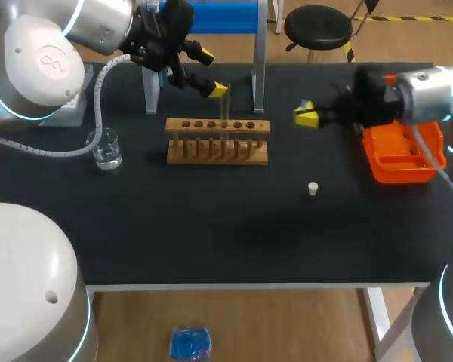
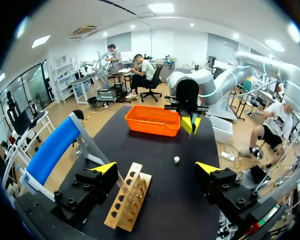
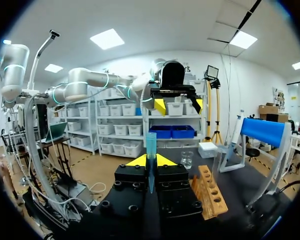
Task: Invert the test tube, pick up the pipette, mount the tip to pipette, aspirate from beaker and dispense into the tube, eject the tip, return the pipette, and cap with the stopper.
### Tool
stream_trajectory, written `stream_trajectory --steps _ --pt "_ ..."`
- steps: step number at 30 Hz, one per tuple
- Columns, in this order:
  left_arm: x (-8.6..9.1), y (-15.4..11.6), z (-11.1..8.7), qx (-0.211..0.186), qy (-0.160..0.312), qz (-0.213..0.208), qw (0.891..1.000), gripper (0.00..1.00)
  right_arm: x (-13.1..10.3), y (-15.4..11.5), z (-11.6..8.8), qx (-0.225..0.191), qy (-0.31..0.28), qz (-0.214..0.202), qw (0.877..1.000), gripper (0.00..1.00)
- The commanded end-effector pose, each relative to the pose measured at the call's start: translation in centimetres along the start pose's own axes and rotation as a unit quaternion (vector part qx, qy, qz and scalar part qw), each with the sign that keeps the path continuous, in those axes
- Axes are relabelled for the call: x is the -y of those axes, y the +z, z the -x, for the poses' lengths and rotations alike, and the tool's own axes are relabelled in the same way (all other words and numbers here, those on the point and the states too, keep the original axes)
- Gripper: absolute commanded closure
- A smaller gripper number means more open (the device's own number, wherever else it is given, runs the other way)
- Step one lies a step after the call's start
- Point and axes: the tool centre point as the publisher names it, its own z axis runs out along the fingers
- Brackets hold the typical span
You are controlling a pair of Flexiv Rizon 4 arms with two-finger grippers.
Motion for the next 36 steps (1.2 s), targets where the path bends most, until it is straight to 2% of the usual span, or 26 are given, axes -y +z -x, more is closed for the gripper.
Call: stream_trajectory --steps 1,5,8,15,19,36 --pt "0.0 -0.1 0.0 -0.001 0.000 0.002 1.000 0.00 0.8 -2.7 -1.4 0.005 -0.002 0.002 1.000 1.00" --pt "0.0 -0.1 0.0 -0.001 0.000 0.002 1.000 0.00 1.5 -3.6 -2.0 0.014 -0.012 0.004 1.000 1.00" --pt "0.0 -0.1 0.0 -0.001 0.000 0.002 1.000 0.00 2.1 -4.3 -2.5 0.037 -0.036 0.001 0.999 1.00" --pt "0.0 -0.1 0.0 -0.001 0.000 0.002 1.000 0.00 3.2 -6.2 -3.1 0.071 -0.039 0.042 0.996 1.00" --pt "0.0 -0.1 0.0 -0.001 0.000 0.002 1.000 0.00 3.8 -6.6 -3.3 0.067 -0.027 0.053 0.996 1.00" --pt "0.0 -0.1 0.0 -0.001 0.000 0.002 1.000 0.00 4.2 -7.2 -3.4 0.063 -0.010 0.041 0.997 1.00"
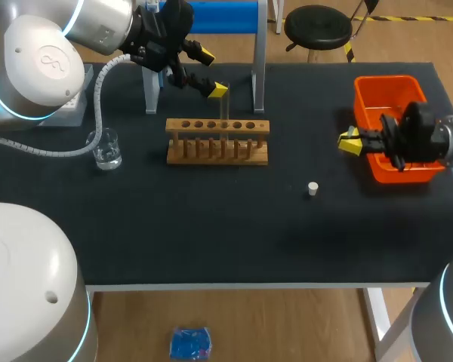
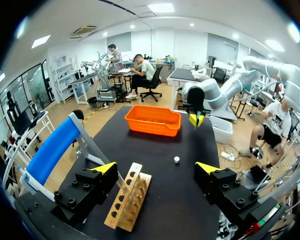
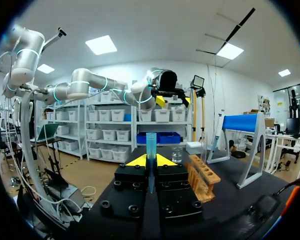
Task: Invert the test tube, pick up the pipette, mount the tip to pipette, aspirate from beaker and dispense into the tube, eject the tip, return the pipette, and cap with the stopper.
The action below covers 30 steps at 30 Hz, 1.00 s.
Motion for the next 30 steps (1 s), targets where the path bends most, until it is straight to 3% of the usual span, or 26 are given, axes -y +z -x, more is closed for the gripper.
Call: stream_trajectory --steps 1,19,30 --pt "0.0 -0.1 0.0 -0.001 0.000 0.002 1.000 0.00 -0.1 -0.1 0.0 -0.002 0.000 -0.001 1.000 1.00" --pt "0.0 -0.1 0.0 -0.001 0.000 0.002 1.000 0.00 -0.1 -0.1 0.0 -0.002 0.000 -0.001 1.000 1.00" --pt "-8.2 -6.7 9.5 0.082 -0.095 0.033 0.992 0.00 -0.1 -0.1 0.0 -0.002 0.000 -0.001 1.000 1.00"
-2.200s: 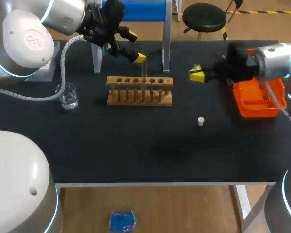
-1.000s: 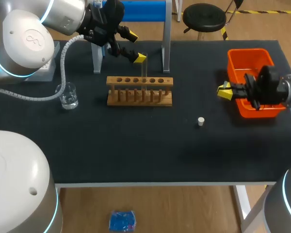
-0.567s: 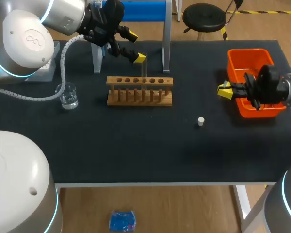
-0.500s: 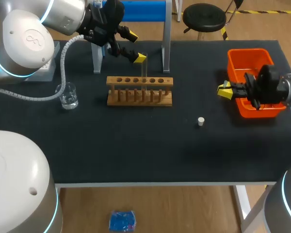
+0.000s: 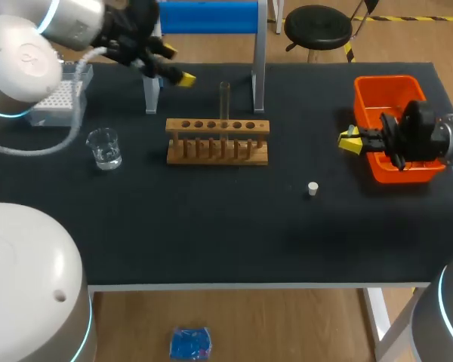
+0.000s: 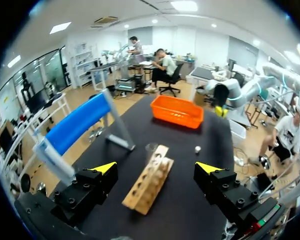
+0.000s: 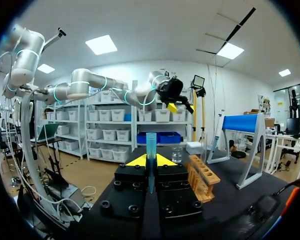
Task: Invert the test tube, pick up the pipette, mount the tip to pipette, aspirate from beaker and dispense into the tube, eject the tip, return the pipette, and cap with the stopper.
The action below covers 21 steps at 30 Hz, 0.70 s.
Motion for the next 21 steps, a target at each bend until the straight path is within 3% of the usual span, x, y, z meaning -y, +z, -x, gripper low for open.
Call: stream_trajectory --steps 1,6,11,16,21 --pt "-2.4 -2.5 3.3 0.011 -0.019 0.007 1.000 0.00 0.0 -0.1 0.0 -0.001 0.000 0.000 1.000 1.00" --pt "-5.5 -4.6 8.1 0.037 -0.056 0.023 0.997 0.00 0.0 -0.1 0.0 -0.001 0.000 0.000 1.000 1.00" --pt "-7.0 -5.9 11.2 0.063 -0.083 0.039 0.994 0.00 0.0 -0.1 0.0 -0.001 0.000 0.000 1.000 1.00" --pt "-6.5 -6.1 12.9 0.131 -0.135 0.067 0.980 0.00 0.0 -0.1 0.0 -0.001 0.000 0.000 1.000 1.00" --pt "-4.9 -5.0 12.6 0.193 -0.183 0.070 0.961 0.00 0.0 -0.1 0.0 -0.001 0.000 0.000 1.000 1.00"
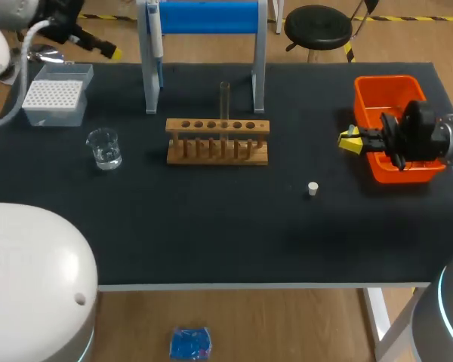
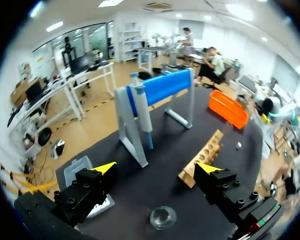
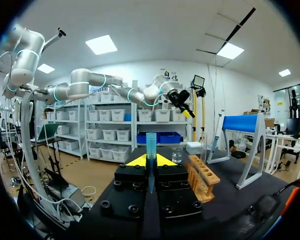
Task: Invert the test tube, pick up the pipette, mount the tip to pipette, aspirate from beaker and dispense into the tube, eject the tip, return the pipette, and cap with the stopper.
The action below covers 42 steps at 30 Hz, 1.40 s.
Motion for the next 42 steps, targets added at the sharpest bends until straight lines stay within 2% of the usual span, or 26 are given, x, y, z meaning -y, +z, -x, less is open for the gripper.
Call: stream_trajectory --steps 1,8,14,23,31,42 --pt "1.4 1.0 -1.7 0.068 -0.037 0.010 0.997 0.00 0.0 -0.1 0.0 -0.001 0.000 0.000 1.000 1.00" --pt "2.7 1.6 -3.4 0.116 -0.085 -0.020 0.989 0.00 0.0 -0.1 0.0 -0.001 0.000 0.000 1.000 1.00" --pt "3.7 2.6 -4.0 0.153 -0.098 -0.035 0.983 0.00 0.0 -0.1 0.0 -0.001 0.000 0.000 1.000 1.00" --pt "5.1 5.0 -3.7 0.196 -0.126 -0.065 0.970 0.00 0.0 -0.1 0.0 -0.001 0.000 0.000 1.000 1.00" --pt "5.1 7.1 -3.6 0.235 -0.156 -0.092 0.955 0.00 0.0 -0.1 0.0 -0.001 0.000 0.000 1.000 1.00" --pt "6.1 8.5 -3.2 0.279 -0.165 -0.129 0.937 0.00 0.0 -0.1 0.0 -0.001 0.000 0.000 1.000 1.00"
